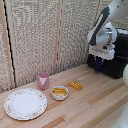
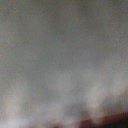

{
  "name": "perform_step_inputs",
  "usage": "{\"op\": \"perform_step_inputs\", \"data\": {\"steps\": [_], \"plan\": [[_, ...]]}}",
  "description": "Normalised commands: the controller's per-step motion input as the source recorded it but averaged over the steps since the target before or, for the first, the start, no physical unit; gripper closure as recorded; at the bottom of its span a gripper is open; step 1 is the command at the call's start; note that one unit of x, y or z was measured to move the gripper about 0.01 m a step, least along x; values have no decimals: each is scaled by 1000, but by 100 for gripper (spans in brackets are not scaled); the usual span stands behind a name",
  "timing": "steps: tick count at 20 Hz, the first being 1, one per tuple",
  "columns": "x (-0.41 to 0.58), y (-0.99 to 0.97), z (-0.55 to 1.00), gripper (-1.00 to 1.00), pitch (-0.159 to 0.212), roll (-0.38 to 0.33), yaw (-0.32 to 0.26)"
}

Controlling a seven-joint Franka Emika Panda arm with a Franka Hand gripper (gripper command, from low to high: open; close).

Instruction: Extend the gripper towards the air fryer handle. Grasp the air fryer handle and pull it to open the air fryer. Release the air fryer handle and move the gripper to the bread. Grasp the bread with the gripper and move it to the air fryer basket. Release the bread inside the air fryer and retract the gripper.

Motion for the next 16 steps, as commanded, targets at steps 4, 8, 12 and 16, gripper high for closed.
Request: {"op": "perform_step_inputs", "data": {"steps": [4,8,12,16], "plan": [[0,910,0,100,-231,14,-62],[36,872,4,100,-133,-8,-110],[56,761,70,100,-30,-42,-166],[0,664,31,100,-1,-11,-192]]}}
